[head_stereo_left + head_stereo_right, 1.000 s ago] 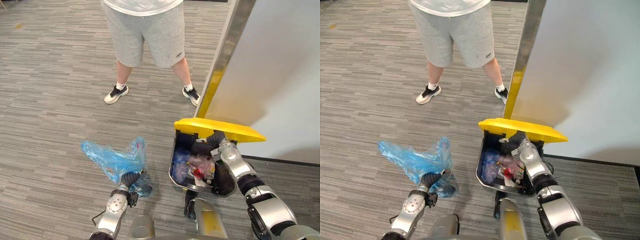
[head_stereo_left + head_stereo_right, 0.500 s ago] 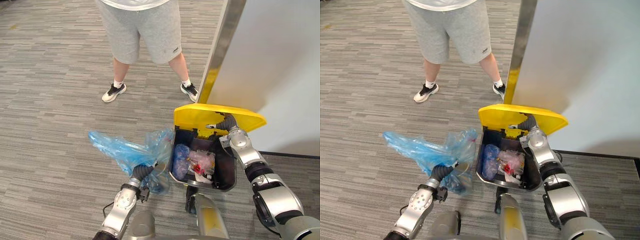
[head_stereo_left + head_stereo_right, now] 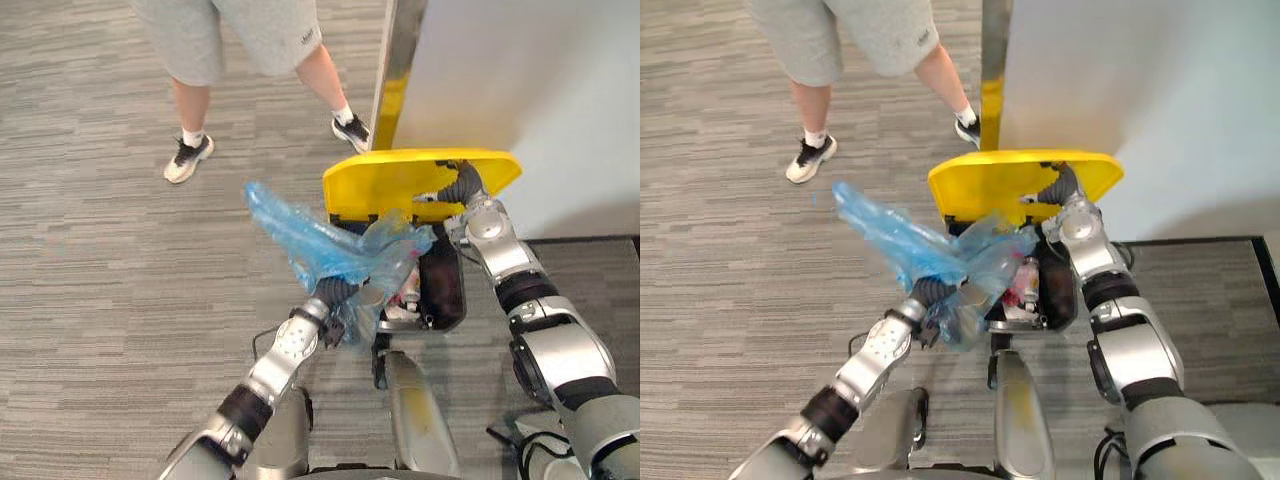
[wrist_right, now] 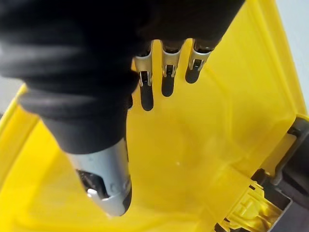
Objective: Gather rubbish on tea table into small bin, then transfer packed bag to large trash can.
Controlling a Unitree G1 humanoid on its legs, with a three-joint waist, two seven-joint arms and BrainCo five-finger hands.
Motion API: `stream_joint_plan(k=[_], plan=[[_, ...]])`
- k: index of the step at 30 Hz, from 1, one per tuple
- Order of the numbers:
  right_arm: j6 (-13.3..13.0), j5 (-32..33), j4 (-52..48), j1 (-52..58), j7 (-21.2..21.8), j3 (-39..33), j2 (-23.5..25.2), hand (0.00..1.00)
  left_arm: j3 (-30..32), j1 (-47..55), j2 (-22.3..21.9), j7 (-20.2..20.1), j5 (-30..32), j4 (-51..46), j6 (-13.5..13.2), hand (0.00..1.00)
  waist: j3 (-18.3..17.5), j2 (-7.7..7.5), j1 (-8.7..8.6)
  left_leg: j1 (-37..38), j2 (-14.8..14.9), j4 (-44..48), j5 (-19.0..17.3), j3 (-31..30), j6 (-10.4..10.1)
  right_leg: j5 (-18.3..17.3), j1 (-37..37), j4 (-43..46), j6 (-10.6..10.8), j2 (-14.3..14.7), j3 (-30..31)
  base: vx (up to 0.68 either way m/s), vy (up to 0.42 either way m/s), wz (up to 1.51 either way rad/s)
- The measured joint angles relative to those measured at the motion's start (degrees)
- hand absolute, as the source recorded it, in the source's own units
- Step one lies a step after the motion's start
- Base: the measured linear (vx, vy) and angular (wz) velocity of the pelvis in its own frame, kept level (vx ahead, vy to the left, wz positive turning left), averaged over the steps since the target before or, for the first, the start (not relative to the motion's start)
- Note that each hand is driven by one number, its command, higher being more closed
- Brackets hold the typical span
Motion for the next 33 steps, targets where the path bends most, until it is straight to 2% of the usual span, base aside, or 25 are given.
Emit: stream_joint_plan(k=[3,8,12,18,22,23,26,33], plan=[[-0.01,0.46,-3.04,-1.41,-0.19,0.55,-1.61,0.0,-0.04,-6.16,-0.81,1.23,0.03,5.24,0.6,1.0,2.18,-0.04,-0.35,-2.47,-0.5,2.51,-0.6,0.29,0.4,0.98,-1.66,0.1,0.27,-0.02,0.7,-0.11,0.044,-0.08],[-0.33,2.91,-8.83,-1.52,-2.32,0.79,-1.84,0.0,-0.11,-16.35,-1.68,2.66,0.02,15.99,1.8,1.0,2.8,-0.63,-1.61,-9.69,-0.39,7.28,-1.93,0.35,0.72,1.79,-7.41,1.18,0.88,0.01,1.2,-0.09,0.013,-0.02],[-0.73,4.12,-14.41,-1.5,-2.4,0.84,-0.66,0.0,-0.22,-21.97,-1.89,2.85,0.13,20.16,2.8,1.0,3.46,-0.99,-1.66,-14.02,0.8,10.66,-3.39,1.48,0.43,1.9,-11.82,3.1,0.95,0.84,2.06,-0.02,0.016,-0.18],[-1.92,4.62,-26.21,-1.18,-2.55,3.34,1.56,0.0,0.61,-29.59,-2.44,2.65,2.69,23.09,3.3,1.0,5.35,-0.95,-1.92,-21.95,3.81,19.37,-7.85,2.31,-0.26,-0.52,-20.51,10.54,0.04,3.03,1.96,0.04,0.002,-0.18],[-2.98,5.08,-30.62,-1.35,-2.54,5.48,2.58,0.0,3.3,-31.54,-3.41,2.55,5.72,24.57,3.71,1.0,5.39,-0.96,-1.99,-26.19,4.76,23.5,-9.65,3.08,-0.36,-2.09,-25.87,14.94,-0.09,3.23,2.02,0.05,0.0,-0.06],[-3.08,5.08,-31.17,-1.36,-2.49,5.98,3.3,0.0,4.94,-31.77,-3.93,2.51,6.84,25.5,3.75,0.0,5.41,-0.96,-2.01,-27.34,5.14,24.34,-9.81,3.47,-0.36,-2.28,-26.95,15.62,-0.14,3.27,1.98,0.04,0.01,-0.01],[-3.1,5.12,-31.18,-1.72,-2.41,8.42,4.56,0.0,7.61,-31.69,-4.35,2.56,8.86,27.5,5.13,0.0,5.46,-0.95,-1.97,-28.38,6.6,25.39,-10.19,4.89,-0.09,-2.34,-27.61,15.85,-0.19,3.47,1.74,0.0,0.0,0.0],[-3.94,5.13,-31.28,-3.84,-2.43,9.38,6.58,0.0,9.52,-31.49,-4.45,2.64,14.28,27.73,7.25,0.0,5.45,-0.97,-1.97,-30.12,6.56,26.86,-10.75,5.57,0.89,-2.05,-29.07,15.88,-0.19,3.45,2.57,-0.01,0.014,-0.05]])
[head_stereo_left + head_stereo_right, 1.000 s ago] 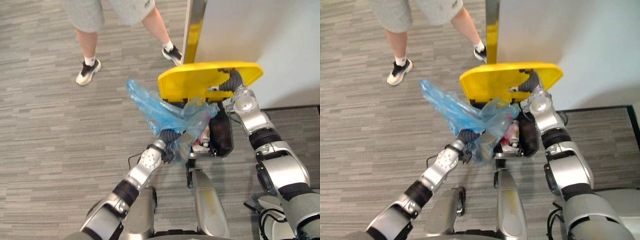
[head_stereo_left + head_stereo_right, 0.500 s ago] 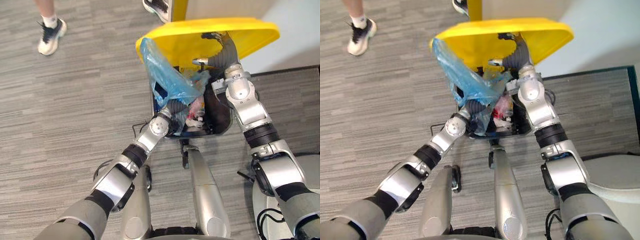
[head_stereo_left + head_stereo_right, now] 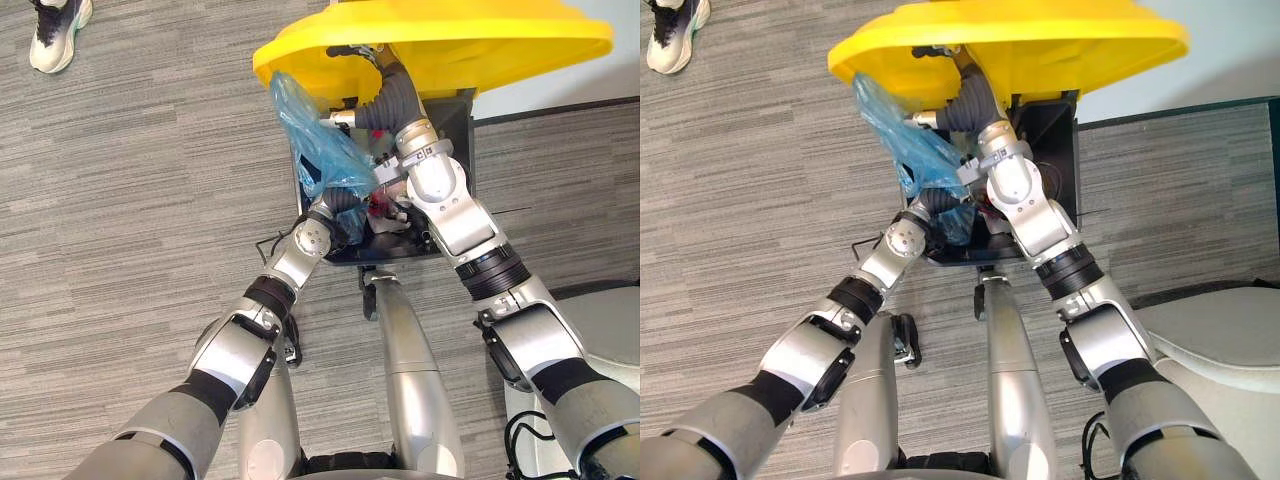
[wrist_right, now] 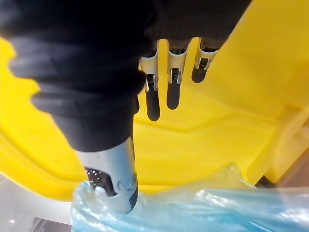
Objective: Gather rubbish on tea table into small bin, then transfer packed bag to large trash can.
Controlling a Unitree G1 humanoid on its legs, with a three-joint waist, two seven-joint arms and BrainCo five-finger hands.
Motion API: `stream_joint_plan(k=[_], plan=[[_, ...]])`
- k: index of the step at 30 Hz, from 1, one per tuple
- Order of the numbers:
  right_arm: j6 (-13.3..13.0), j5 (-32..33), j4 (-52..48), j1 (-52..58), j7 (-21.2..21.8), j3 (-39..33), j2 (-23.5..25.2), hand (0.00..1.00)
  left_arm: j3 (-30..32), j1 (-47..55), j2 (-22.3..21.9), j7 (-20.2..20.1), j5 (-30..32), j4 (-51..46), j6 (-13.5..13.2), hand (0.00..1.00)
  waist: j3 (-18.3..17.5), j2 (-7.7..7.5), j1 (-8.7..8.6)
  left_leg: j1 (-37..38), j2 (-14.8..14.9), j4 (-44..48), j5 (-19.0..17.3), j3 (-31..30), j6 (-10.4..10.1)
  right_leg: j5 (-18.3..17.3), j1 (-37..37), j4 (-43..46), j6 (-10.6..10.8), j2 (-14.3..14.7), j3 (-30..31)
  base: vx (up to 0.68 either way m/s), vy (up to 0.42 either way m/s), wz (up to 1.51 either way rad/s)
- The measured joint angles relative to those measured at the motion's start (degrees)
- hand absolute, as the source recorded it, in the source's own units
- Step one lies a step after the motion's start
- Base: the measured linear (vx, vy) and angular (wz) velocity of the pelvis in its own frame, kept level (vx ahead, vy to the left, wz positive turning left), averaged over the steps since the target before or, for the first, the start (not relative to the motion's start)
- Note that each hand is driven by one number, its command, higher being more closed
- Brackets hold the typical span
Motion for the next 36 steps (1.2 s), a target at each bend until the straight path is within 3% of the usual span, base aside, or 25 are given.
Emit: stream_joint_plan(k=[11,18,23,28,31,33,36], plan=[[-0.24,0.08,0.0,0.05,-0.04,0.14,-0.13,0.0,-1.2,1.88,-0.2,-1.18,3.76,-0.14,0.05,0.0,-0.06,0.0,-0.04,2.55,-0.13,-0.51,-0.1,0.62,0.25,0.01,2.61,-0.41,-0.01,-0.51,0.12,0.0,-0.007,0.01],[-0.24,-7.22,-0.14,1.23,0.08,0.51,-1.66,0.0,-1.36,5.83,-0.14,-1.23,3.82,-0.4,0.04,0.0,-0.14,-0.01,0.02,6.38,-0.14,-2.52,0.05,0.59,0.14,0.01,6.35,-1.58,-0.05,-0.63,-0.13,-0.01,-0.042,0.03],[-0.08,-10.2,-3.83,9.09,0.21,0.04,-2.97,0.0,-3.35,9.74,0.35,-1.25,3.54,-5.53,-0.13,0.0,-0.18,-0.04,0.55,11.13,-0.88,-6.13,1.49,0.45,-0.08,-0.31,10.94,-3.24,-0.54,-1.58,-0.77,0.02,-0.038,0.12],[-0.03,-12.07,-4.45,20.0,0.38,-1.7,-2.22,0.0,-3.83,16.68,2.95,-1.46,1.0,-10.8,-2.22,0.0,-2.83,-0.54,1.65,15.96,-1.98,-11.43,3.35,0.47,-0.46,-0.85,15.16,-5.01,-1.18,-2.56,-1.09,0.01,-0.045,0.12],[0.06,-12.88,-3.26,26.68,1.56,-4.33,-1.73,0.0,-3.15,23.39,7.21,-2.46,-2.8,-15.23,-3.34,0.0,-3.3,-0.78,1.96,21.19,-2.72,-16.33,5.39,-0.28,-1.07,-0.94,20.13,-7.4,-1.08,-3.15,-1.92,0.03,-0.061,0.18],[0.12,-13.93,-2.8,30.54,1.97,-6.18,-1.67,0.0,-0.63,28.85,9.58,-2.51,-6.15,-18.87,-3.94,0.0,-3.72,-0.74,1.89,24.12,-3.11,-19.26,6.62,-0.96,-1.25,-0.93,23.02,-9.13,-1.07,-3.48,-2.59,0.02,-0.058,0.22],[0.35,-15.0,-0.6,37.55,3.29,-7.48,-1.03,0.0,4.76,38.95,10.88,-2.72,-11.75,-22.7,-4.92,0.0,-7.05,-0.78,2.09,27.92,-3.1,-23.24,7.63,-1.04,-1.68,-0.92,26.37,-11.33,-1.06,-3.31,-3.13,0.04,-0.038,0.06]])
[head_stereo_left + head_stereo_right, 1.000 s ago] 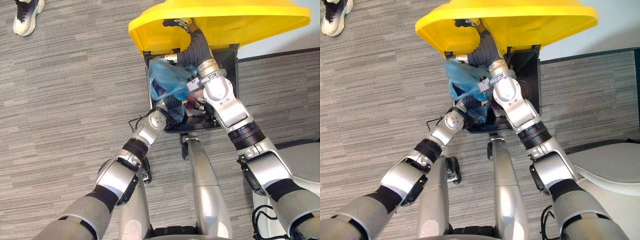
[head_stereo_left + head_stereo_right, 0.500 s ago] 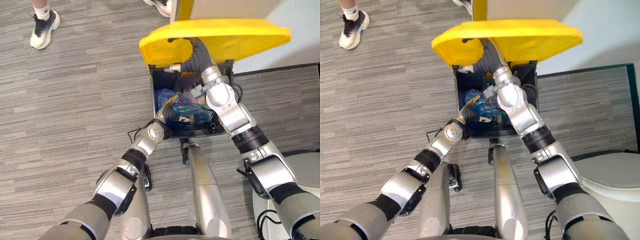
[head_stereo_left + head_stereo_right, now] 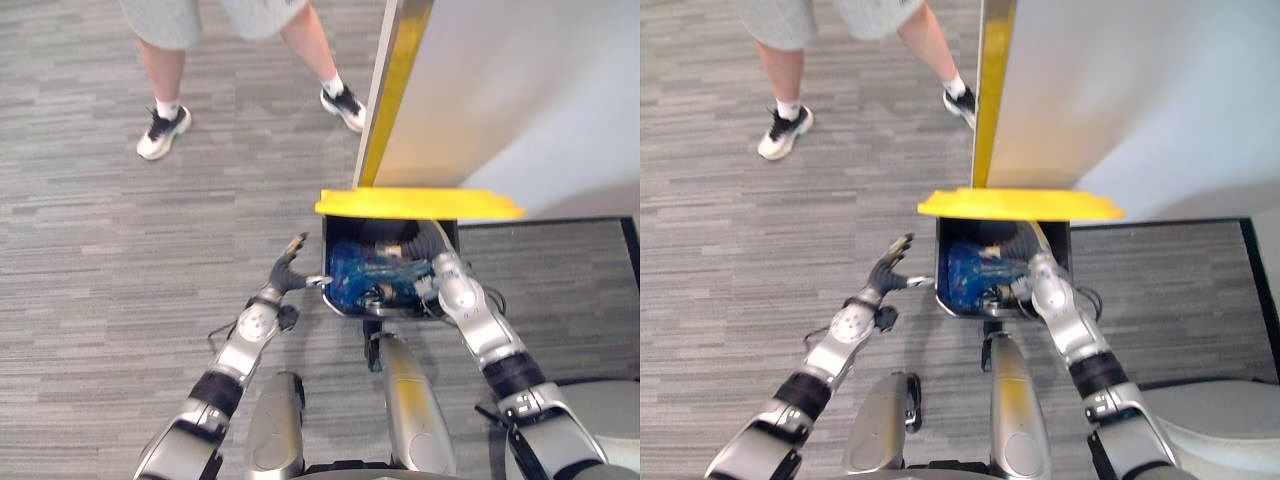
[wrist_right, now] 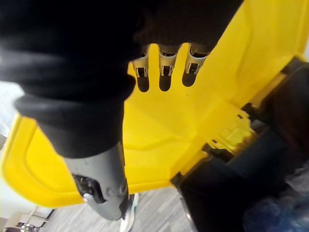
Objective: Gather rubbish on tea table into small bin, then transfer packed bag to large trash can.
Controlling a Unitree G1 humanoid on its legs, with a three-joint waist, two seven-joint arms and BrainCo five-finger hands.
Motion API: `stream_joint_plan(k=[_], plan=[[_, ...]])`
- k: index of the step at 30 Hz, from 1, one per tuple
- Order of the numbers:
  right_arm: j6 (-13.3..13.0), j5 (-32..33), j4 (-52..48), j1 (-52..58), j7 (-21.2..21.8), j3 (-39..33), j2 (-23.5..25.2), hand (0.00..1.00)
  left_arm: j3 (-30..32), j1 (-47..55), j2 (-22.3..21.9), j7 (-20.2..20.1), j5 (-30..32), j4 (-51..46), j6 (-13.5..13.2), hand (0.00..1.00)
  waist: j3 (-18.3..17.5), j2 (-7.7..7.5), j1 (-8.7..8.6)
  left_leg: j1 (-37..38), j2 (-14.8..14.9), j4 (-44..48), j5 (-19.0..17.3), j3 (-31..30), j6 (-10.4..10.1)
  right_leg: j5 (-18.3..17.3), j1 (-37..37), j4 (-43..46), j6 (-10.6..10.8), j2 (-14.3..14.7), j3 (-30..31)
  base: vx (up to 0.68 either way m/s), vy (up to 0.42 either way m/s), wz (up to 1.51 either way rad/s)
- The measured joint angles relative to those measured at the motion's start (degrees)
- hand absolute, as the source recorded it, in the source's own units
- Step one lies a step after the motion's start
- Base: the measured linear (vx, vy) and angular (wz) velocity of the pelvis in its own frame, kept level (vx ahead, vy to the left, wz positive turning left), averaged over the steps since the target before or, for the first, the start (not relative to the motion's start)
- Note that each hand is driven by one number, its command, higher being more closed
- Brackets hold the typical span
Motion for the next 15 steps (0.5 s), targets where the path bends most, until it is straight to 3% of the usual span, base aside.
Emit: stream_joint_plan(k=[8,15], plan=[[-0.06,-4.82,7.74,7.81,4.68,0.14,6.91,0.0,4.48,14.41,-1.63,-3.15,-4.29,-0.48,-0.21,0.0,-5.37,0.15,0.37,7.98,-0.26,-6.73,2.03,0.24,0.11,0.0,6.55,-3.4,0.01,0.19,0.02,0.01,0.001,0.0],[0.03,-6.7,12.95,11.38,5.71,-1.81,7.77,0.0,12.21,18.55,-4.13,-4.69,0.3,15.35,0.56,0.0,-8.32,-0.1,0.89,12.97,-1.16,-10.7,3.85,-0.1,0.2,-0.28,10.73,-4.73,0.44,-0.67,-0.43,-0.01,0.006,0.05]])
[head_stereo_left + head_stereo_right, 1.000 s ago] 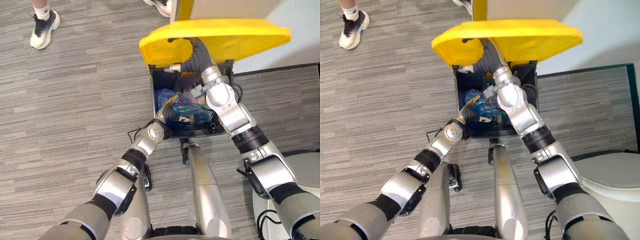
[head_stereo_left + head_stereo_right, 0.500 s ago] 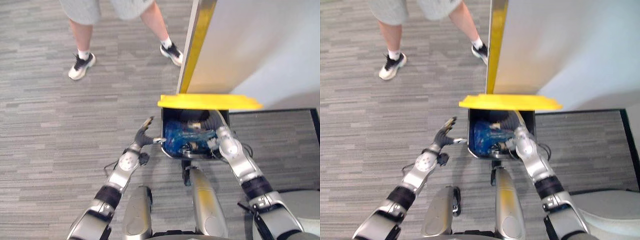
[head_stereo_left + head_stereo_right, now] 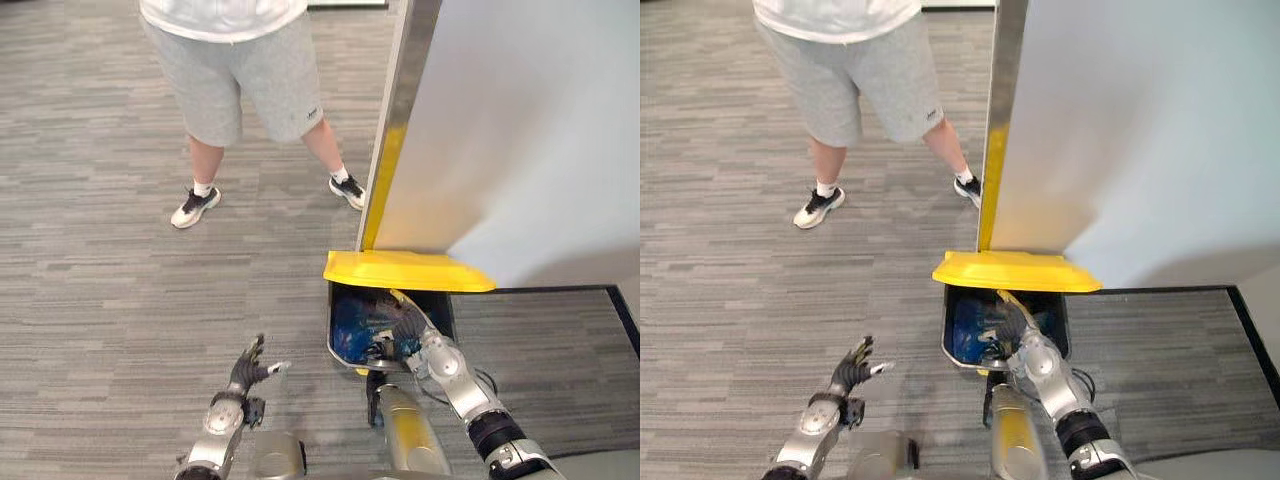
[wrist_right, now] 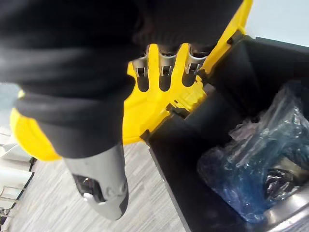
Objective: Gather rubbish on tea table into small bin, then transfer packed bag to large trash can.
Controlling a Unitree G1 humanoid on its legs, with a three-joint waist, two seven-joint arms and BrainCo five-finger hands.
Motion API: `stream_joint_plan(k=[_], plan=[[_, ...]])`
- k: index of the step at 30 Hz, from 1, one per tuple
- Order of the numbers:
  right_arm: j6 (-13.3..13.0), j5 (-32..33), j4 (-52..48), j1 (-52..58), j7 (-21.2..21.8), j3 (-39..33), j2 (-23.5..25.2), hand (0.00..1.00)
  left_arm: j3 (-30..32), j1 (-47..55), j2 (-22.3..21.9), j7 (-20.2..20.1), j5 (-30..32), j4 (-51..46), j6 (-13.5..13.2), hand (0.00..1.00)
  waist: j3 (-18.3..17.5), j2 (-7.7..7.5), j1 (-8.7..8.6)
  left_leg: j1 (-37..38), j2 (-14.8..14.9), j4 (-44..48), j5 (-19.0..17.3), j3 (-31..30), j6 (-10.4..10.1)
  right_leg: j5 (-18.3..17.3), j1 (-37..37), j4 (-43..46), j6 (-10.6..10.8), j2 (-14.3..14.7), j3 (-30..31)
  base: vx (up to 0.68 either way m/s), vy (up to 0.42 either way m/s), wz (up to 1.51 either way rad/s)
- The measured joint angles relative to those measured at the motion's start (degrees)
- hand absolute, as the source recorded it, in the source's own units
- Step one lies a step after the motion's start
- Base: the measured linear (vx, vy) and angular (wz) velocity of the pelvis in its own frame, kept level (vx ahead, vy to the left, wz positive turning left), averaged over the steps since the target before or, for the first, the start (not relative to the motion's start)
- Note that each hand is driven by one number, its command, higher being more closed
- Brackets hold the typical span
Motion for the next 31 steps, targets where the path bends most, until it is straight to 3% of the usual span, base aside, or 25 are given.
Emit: stream_joint_plan(k=[4,10,13,14,15,17,19,20,21,22,23,24,27,31], plan=[[0.02,-0.02,3.52,1.58,0.0,-0.07,0.1,0.0,3.67,2.16,-0.16,0.19,2.8,7.54,0.83,0.0,-1.45,-0.11,0.52,2.69,-0.49,-0.91,0.16,0.05,-0.21,-0.41,2.04,0.01,0.64,-0.02,0.16,-0.01,0.004,-0.01],[-0.07,0.02,5.58,3.67,-0.03,-0.61,1.35,0.0,5.58,4.27,-0.6,0.23,3.88,10.38,0.96,0.0,-1.69,-1.13,0.97,5.03,-0.96,1.41,-0.23,1.92,0.35,0.16,4.06,1.22,1.59,-0.02,1.9,-0.09,0.028,-0.11],[-0.13,0.17,6.0,6.38,-0.04,-1.22,1.89,0.0,5.58,3.77,-0.78,0.21,3.89,11.39,0.96,0.0,-1.7,-1.88,0.96,2.99,-0.48,4.63,-0.43,2.12,1.96,3.93,4.28,-1.65,5.28,0.06,2.58,-0.23,0.043,-0.2],[-0.12,0.24,5.79,7.81,0.04,-1.37,2.32,0.0,5.77,3.76,-1.45,0.22,3.89,11.59,0.74,0.0,-1.53,-0.88,1.06,1.97,0.79,4.37,0.58,3.4,2.14,4.41,3.17,2.6,4.47,0.4,2.24,-0.33,-0.01,-0.27],[-0.12,0.65,5.52,9.72,0.06,-1.54,3.03,0.0,6.41,3.65,-1.12,0.31,3.88,12.25,0.95,0.0,-1.97,-2.01,0.49,1.25,0.89,4.06,1.47,3.6,2.19,1.08,1.16,15.09,1.64,-0.18,1.89,-0.27,-0.048,-0.23],[-0.23,1.25,5.49,12.46,0.15,-1.85,3.68,0.0,7.29,3.38,-0.28,0.31,3.87,12.91,1.52,0.0,-2.71,-3.18,0.61,0.3,1.57,2.83,2.97,3.86,1.84,-2.33,2.27,25.08,1.5,-0.73,1.98,-0.21,-0.084,-0.13],[-0.88,2.44,6.01,14.64,0.19,-2.3,3.92,0.0,7.99,2.66,0.44,0.3,3.82,13.95,2.3,0.0,-3.49,-4.12,0.6,-0.61,2.05,0.07,5.96,4.35,0.54,-5.78,6.23,27.48,2.67,-2.67,1.75,-0.15,-0.177,-0.2],[-1.08,2.52,6.97,15.83,0.22,-3.44,3.98,0.0,9.29,2.31,0.5,0.28,3.81,14.0,2.37,0.0,-4.73,-5.47,0.56,-1.7,2.12,-0.98,7.72,4.82,-0.53,-9.49,8.61,22.83,4.68,-4.49,1.61,-0.08,-0.213,-0.22],[-1.08,2.54,7.21,15.95,0.2,-3.77,3.97,0.0,9.71,2.13,0.44,0.3,3.8,14.01,2.41,0.0,-4.99,-5.96,0.58,-2.0,2.24,-1.05,8.04,4.91,-0.6,-10.49,8.93,21.62,5.44,-4.42,1.26,-0.09,-0.195,-0.44],[-0.73,2.85,9.89,16.09,0.09,-6.66,3.74,0.0,11.55,1.25,-0.73,0.28,3.8,14.04,2.77,0.0,-5.34,-4.97,1.0,-2.93,2.31,-4.0,10.36,5.32,-1.49,-12.09,10.23,13.06,3.63,-2.23,0.25,-0.11,-0.159,-0.62],[-0.69,3.42,12.51,15.46,-0.13,-8.63,2.78,0.0,12.35,0.95,-1.37,0.28,3.8,14.04,2.74,0.0,-5.57,-4.17,1.04,-2.79,2.29,-7.34,12.25,5.29,-0.96,-11.71,11.2,6.87,2.35,-0.69,0.99,-0.24,-0.164,-0.95],[-0.48,3.71,15.74,14.65,-0.16,-8.89,1.66,0.0,12.31,0.65,-1.73,0.32,3.8,14.09,2.74,0.0,-5.49,-2.99,1.33,-2.91,2.88,-9.05,13.07,5.23,-0.85,-9.89,11.44,3.15,-0.74,1.17,2.26,-0.18,-0.108,-0.8],[0.66,4.84,18.87,15.54,-0.26,-8.91,0.28,0.0,12.24,-0.03,-1.76,0.39,3.73,14.14,2.66,0.0,-6.63,-1.35,2.03,-2.2,4.51,-11.47,13.63,5.26,-1.72,-6.79,12.08,-2.11,-1.25,4.09,3.66,-0.23,-0.052,-0.58],[0.87,6.02,19.17,16.42,-0.23,-8.98,0.36,0.0,12.26,-0.83,-1.01,0.26,3.74,16.47,2.72,0.0,-7.71,-0.76,1.94,0.17,4.41,-18.89,14.72,6.82,-0.62,-3.33,14.25,-10.69,-0.79,4.7,3.82,-0.08,0.021,-0.26]])
